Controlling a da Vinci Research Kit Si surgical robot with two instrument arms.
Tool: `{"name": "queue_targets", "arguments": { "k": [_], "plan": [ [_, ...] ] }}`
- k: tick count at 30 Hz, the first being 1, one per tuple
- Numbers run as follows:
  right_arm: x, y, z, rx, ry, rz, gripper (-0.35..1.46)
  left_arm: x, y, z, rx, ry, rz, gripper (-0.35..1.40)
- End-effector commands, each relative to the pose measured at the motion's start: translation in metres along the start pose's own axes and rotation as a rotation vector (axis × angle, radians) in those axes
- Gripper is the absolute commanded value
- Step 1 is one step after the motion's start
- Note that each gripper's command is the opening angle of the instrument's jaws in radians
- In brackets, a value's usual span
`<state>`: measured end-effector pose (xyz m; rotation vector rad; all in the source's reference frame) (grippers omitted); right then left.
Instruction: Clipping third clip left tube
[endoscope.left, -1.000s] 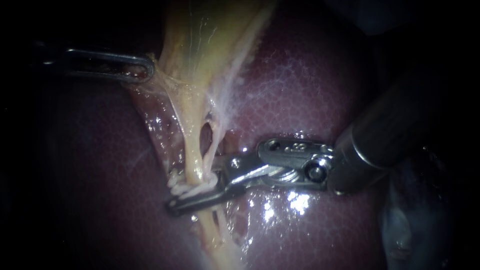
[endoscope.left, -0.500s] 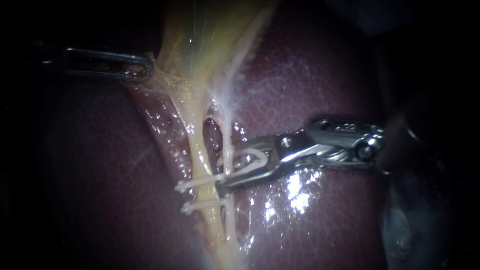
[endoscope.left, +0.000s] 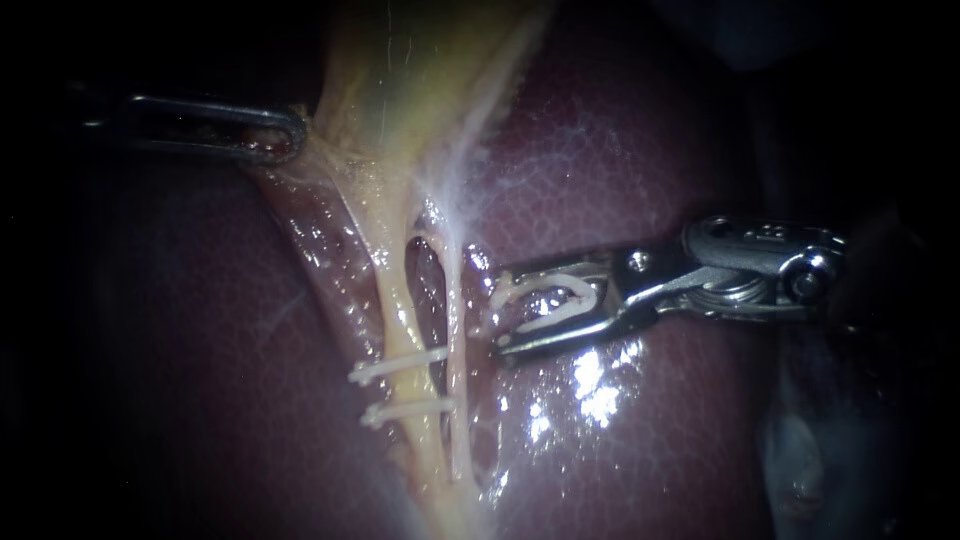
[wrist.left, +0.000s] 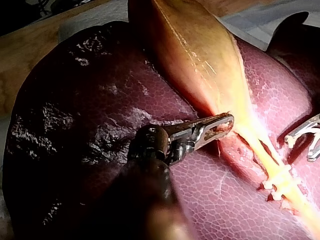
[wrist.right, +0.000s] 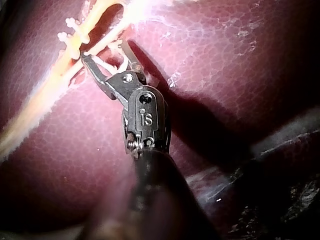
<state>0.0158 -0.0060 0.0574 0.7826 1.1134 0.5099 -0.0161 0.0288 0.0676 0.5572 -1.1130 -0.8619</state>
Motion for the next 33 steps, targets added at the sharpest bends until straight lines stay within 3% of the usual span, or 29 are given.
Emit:
{"name": "queue_targets", "arguments": {
  "k": [1,5,11,18,28,33],
  "plan": [
    [0.0002,-0.0002,0.0002,0.007,0.008,0.003,0.45,0.0000,0.0000,0.0000,0.000,0.000,0.000,-0.35],
    [0.0008,-0.0005,0.0013,0.021,0.029,-0.001,0.45,0.0000,0.0000,0.0000,0.000,0.000,0.000,-0.35],
    [0.0004,0.0003,0.0028,0.019,0.032,0.044,0.46,0.0000,0.0000,0.0000,0.000,0.000,0.000,-0.35],
    [-0.0012,0.0015,0.0047,0.026,0.026,0.086,0.47,0.0000,0.0000,0.0001,-0.001,-0.001,0.000,-0.35],
    [-0.0047,0.0036,0.0069,0.056,0.005,0.117,0.47,0.0001,0.0000,0.0001,-0.001,-0.001,-0.006,-0.35],
    [-0.0051,0.0042,0.0078,0.066,0.005,0.113,0.47,0.0002,0.0000,0.0001,-0.002,-0.001,-0.005,-0.35]
  ]
}}
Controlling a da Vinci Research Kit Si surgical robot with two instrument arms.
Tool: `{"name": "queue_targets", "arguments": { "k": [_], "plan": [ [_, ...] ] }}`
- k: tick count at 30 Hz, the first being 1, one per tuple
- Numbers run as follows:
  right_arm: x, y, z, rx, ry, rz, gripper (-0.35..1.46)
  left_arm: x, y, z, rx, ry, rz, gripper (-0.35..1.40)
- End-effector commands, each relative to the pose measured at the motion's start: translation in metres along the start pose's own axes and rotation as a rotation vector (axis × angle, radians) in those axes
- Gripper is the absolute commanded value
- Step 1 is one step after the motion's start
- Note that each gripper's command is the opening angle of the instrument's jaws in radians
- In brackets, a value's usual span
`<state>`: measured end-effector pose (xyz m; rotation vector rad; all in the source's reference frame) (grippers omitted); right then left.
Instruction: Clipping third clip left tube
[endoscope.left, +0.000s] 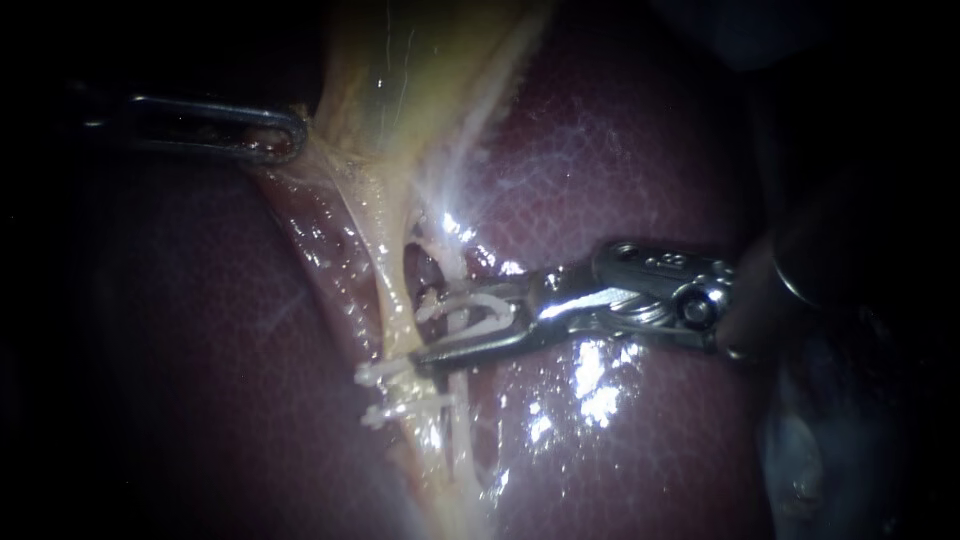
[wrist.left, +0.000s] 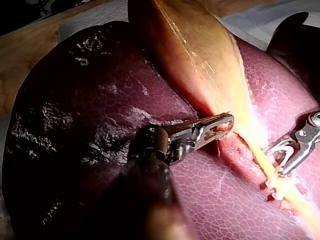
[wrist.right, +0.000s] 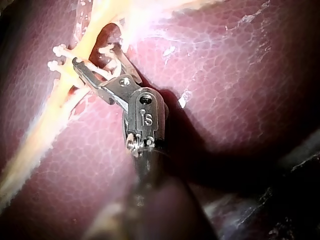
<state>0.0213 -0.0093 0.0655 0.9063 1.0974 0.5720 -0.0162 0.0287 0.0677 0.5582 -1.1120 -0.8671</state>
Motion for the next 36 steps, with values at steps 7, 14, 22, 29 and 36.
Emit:
{"name": "queue_targets", "arguments": {
  "k": [7,14,22,29,36],
  "plan": [
    [0.0014,0.0003,0.0021,0.118,0.087,0.052,0.47,0.0000,0.0000,0.0000,0.000,0.000,0.000,-0.35],
    [0.0030,-0.0003,0.0032,0.192,0.160,0.084,0.46,0.0000,0.0001,0.0000,0.001,0.000,0.000,-0.35],
    [0.0074,-0.0029,0.0018,0.188,0.203,0.113,0.44,0.0000,0.0002,0.0000,0.001,0.000,0.000,-0.35],
    [0.0084,-0.0038,0.0014,0.195,0.212,0.119,0.38,0.0001,0.0002,0.0000,0.001,0.000,0.000,-0.35],
    [0.0081,-0.0032,0.0012,0.183,0.218,0.120,0.15,0.0001,0.0002,0.0000,0.001,0.000,0.000,-0.35]
  ]
}}
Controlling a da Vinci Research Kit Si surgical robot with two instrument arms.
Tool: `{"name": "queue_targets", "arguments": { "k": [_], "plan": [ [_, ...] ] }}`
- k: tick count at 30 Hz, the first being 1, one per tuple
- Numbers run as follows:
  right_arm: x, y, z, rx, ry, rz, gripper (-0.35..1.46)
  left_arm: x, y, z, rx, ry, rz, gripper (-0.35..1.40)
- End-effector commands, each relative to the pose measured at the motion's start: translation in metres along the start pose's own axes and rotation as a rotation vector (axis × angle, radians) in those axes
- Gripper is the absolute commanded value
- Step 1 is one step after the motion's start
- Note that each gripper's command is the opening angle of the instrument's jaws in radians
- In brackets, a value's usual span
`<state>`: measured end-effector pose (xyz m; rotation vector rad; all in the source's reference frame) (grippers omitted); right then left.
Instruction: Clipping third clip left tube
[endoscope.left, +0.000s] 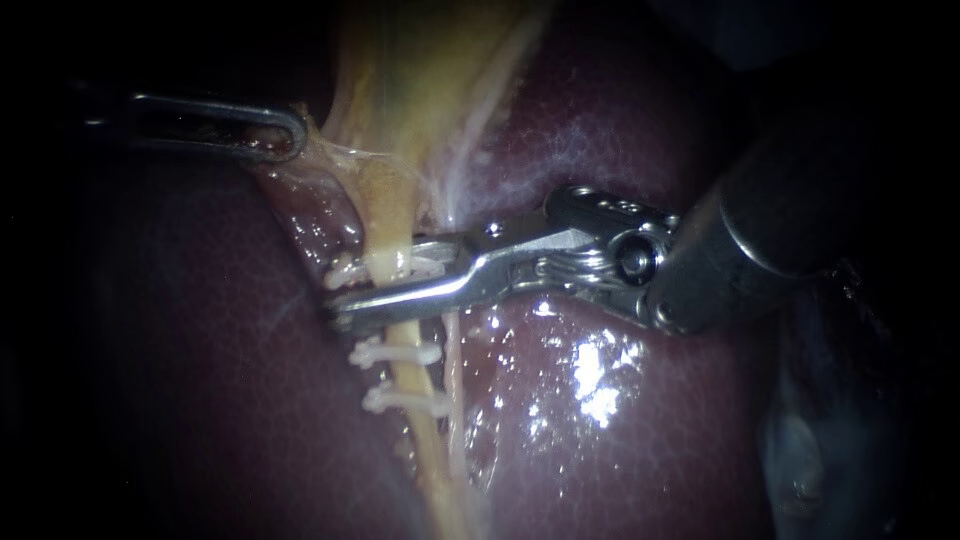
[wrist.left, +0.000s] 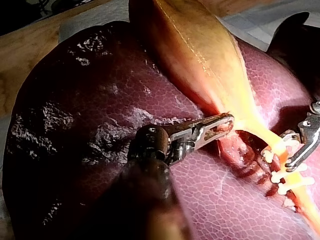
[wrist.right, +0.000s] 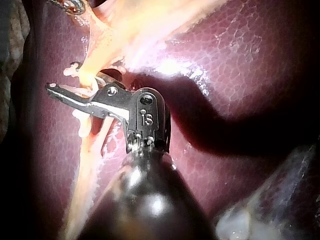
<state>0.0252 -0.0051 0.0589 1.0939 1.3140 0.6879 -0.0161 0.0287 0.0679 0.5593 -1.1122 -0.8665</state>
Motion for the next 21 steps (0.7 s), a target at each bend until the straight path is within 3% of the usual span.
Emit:
{"name": "queue_targets", "arguments": {
  "k": [1,7,11,21],
  "plan": [
    [0.0000,0.0001,-0.0001,-0.002,0.001,0.000,0.11,0.0000,0.0000,0.0000,0.000,0.000,0.000,-0.35],
    [0.0000,0.0005,-0.0004,-0.012,0.007,0.000,-0.11,0.0000,0.0000,0.0000,0.000,0.000,0.000,-0.35],
    [-0.0001,0.0005,-0.0005,-0.012,0.007,0.000,-0.35,0.0000,0.0000,0.0000,0.000,0.000,0.000,-0.35],
    [-0.0007,0.0006,-0.0005,-0.032,0.003,-0.009,-0.35,0.0000,0.0001,0.0000,0.000,0.000,0.000,-0.35]
  ]
}}
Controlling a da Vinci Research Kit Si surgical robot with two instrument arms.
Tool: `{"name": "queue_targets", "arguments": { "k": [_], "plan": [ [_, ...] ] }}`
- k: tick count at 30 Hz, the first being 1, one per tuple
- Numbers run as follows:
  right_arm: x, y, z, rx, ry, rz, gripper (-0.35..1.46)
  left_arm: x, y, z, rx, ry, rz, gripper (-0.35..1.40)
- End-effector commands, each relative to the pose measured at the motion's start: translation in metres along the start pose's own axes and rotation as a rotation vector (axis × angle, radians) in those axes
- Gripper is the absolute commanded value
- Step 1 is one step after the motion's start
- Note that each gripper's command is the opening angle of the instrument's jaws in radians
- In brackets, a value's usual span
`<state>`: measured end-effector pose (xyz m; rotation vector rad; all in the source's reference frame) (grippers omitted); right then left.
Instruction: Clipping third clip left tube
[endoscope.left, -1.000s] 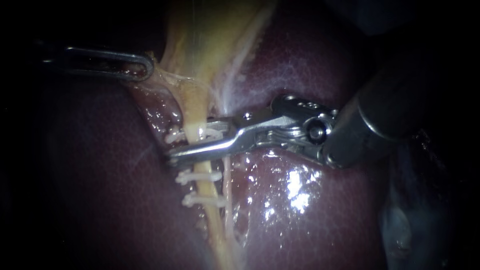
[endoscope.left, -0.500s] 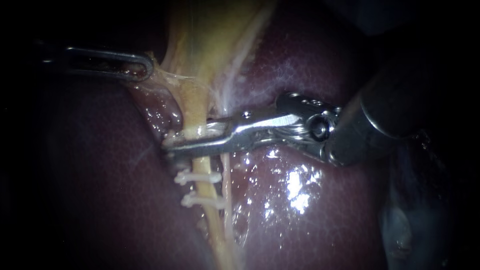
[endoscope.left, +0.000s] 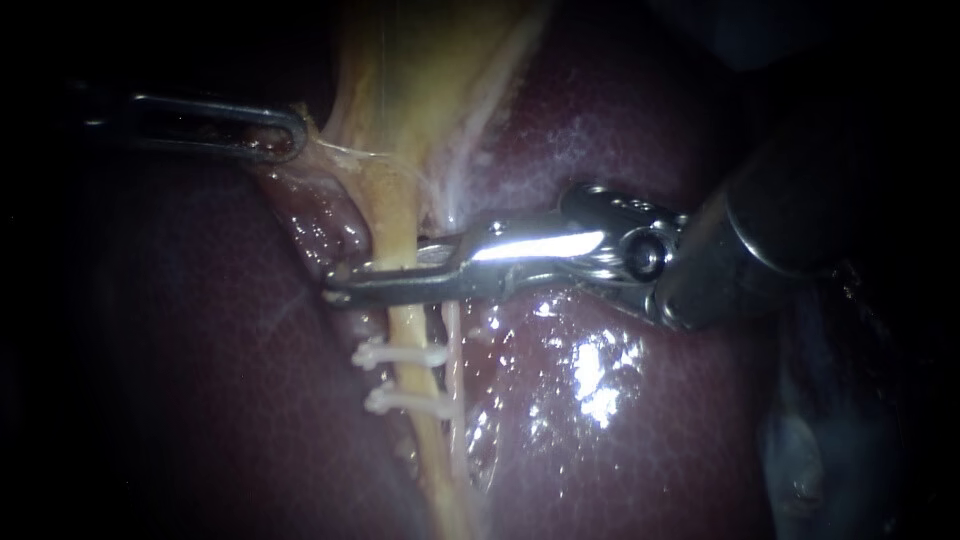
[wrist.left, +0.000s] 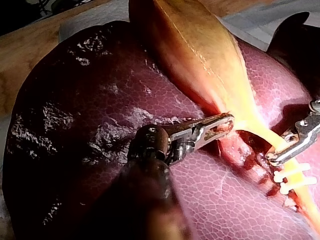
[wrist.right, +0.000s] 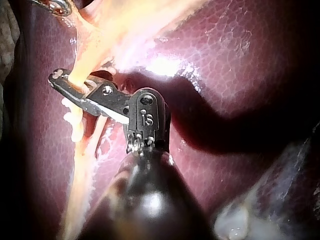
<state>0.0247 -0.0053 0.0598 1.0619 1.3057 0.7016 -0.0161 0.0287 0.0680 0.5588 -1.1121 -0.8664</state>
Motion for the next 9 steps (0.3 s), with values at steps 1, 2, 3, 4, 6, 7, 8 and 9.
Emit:
{"name": "queue_targets", "arguments": {
  "k": [1,2,3,4,6,7,8,9],
  "plan": [
    [-0.0001,0.0000,0.0000,0.000,0.000,-0.001,-0.35,0.0000,0.0000,0.0000,0.000,0.000,0.000,-0.35],
    [-0.0001,0.0001,0.0000,0.000,0.000,-0.001,-0.35,0.0000,0.0000,0.0000,0.000,0.000,0.000,-0.35],
    [-0.0001,0.0001,0.0000,-0.001,0.000,-0.001,-0.35,0.0000,0.0000,0.0000,0.000,0.000,0.000,-0.35],
    [-0.0001,0.0001,0.0000,-0.001,0.000,-0.001,-0.35,0.0000,0.0000,0.0000,0.000,0.000,0.000,-0.35],
    [-0.0001,0.0001,0.0000,-0.001,0.000,-0.001,-0.35,0.0000,0.0000,0.0000,0.001,0.000,0.000,-0.35],
    [-0.0001,0.0001,0.0000,-0.001,0.000,-0.001,-0.35,0.0000,0.0000,0.0000,0.001,0.000,0.000,-0.35],
    [-0.0001,0.0001,0.0000,-0.001,0.000,-0.001,-0.35,0.0000,0.0001,0.0000,0.001,0.000,0.000,-0.35],
    [-0.0001,0.0001,0.0000,-0.001,0.000,-0.001,-0.35,0.0000,0.0001,0.0000,0.001,0.000,0.000,-0.35]
  ]
}}
